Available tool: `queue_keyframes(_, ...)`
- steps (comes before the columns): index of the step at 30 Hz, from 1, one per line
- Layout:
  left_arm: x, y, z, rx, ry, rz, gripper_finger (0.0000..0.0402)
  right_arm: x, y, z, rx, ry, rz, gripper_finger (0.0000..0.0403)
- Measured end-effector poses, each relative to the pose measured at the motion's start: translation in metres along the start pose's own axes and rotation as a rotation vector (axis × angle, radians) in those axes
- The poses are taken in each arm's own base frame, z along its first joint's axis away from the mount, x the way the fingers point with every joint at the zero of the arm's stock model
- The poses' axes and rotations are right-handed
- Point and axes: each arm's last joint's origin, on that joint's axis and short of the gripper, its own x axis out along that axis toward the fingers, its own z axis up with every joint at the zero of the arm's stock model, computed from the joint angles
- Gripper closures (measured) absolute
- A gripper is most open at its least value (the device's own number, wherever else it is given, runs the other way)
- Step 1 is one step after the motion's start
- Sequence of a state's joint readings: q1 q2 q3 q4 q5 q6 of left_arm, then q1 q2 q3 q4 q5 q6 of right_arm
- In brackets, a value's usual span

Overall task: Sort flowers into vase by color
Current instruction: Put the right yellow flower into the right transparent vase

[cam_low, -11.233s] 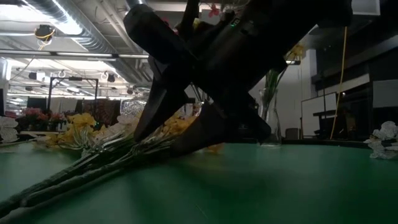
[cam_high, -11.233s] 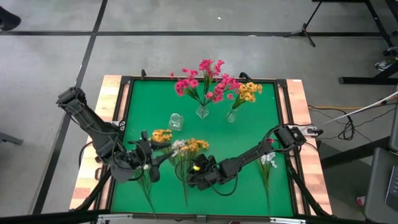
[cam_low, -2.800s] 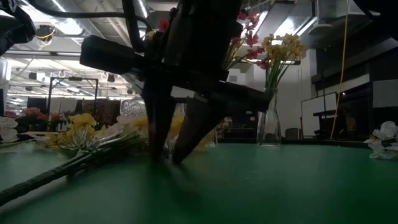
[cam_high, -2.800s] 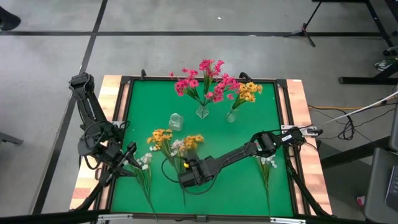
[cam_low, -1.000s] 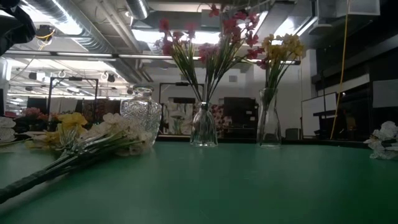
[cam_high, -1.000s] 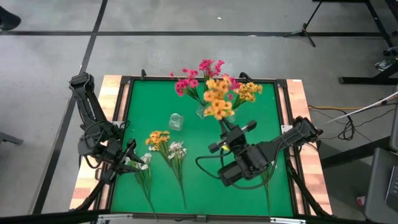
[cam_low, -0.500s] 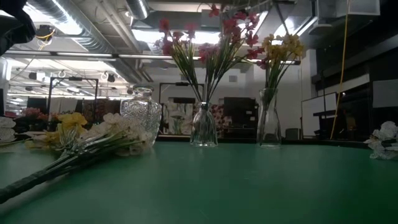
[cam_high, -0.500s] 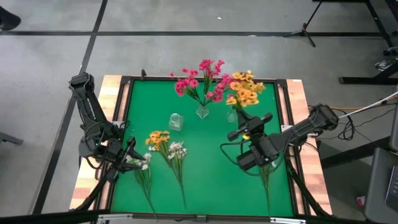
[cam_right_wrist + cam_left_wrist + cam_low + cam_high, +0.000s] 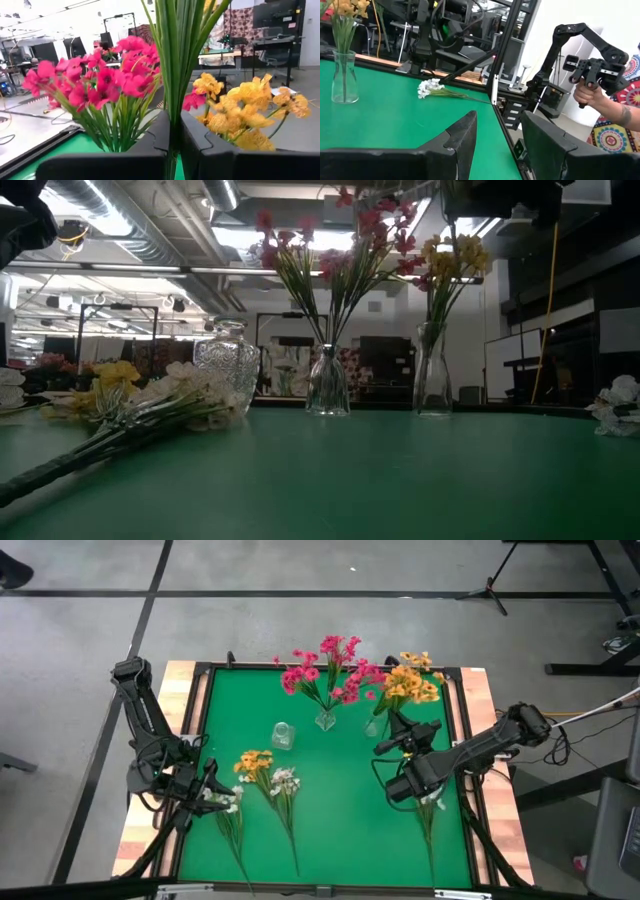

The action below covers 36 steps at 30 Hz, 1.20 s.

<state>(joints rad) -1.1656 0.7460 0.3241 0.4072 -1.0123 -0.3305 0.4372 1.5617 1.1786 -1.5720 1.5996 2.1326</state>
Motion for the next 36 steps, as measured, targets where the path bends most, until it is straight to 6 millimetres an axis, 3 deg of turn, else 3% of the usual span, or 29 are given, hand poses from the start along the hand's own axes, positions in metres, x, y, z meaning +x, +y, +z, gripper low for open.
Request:
queue_keyframes(3,0.000,0.001,0.000,0.006,-0.003,0.020,0.0249,-0.002,0.002,0.005,0.034,0.009,0.005,0.0388)
queue_keyframes(7,0.000,0.002,-0.001,0.012,-0.011,0.052,0.0249,-0.022,0.012,0.009,0.048,0.033,0.074,0.0388)
queue_keyframes(15,0.000,0.002,0.000,0.003,-0.017,0.070,0.0249,-0.085,0.024,0.033,0.106,0.122,0.295,0.0389)
queue_keyframes(22,0.000,0.002,0.000,-0.045,-0.020,0.071,0.0249,-0.132,0.031,0.073,0.267,0.313,0.428,0.0389)
queue_keyframes(26,0.000,0.002,0.000,-0.071,-0.022,0.071,0.0249,-0.143,0.051,0.100,0.294,0.472,0.499,0.0388)
queue_keyframes(29,0.000,0.002,0.000,-0.079,-0.022,0.070,0.0249,-0.148,0.080,0.124,0.204,0.538,0.713,0.0386)
queue_keyframes(31,0.000,0.002,0.000,-0.079,-0.022,0.071,0.0249,-0.148,0.100,0.143,0.163,0.472,0.930,0.0386)
queue_keyframes(33,0.000,0.002,0.000,-0.088,-0.023,0.071,0.0249,-0.140,0.117,0.155,0.090,0.301,1.034,0.0388)
queue_keyframes(36,0.000,0.003,0.000,-0.107,-0.027,0.079,0.0249,-0.118,0.123,0.155,-0.028,0.180,0.896,0.0389)
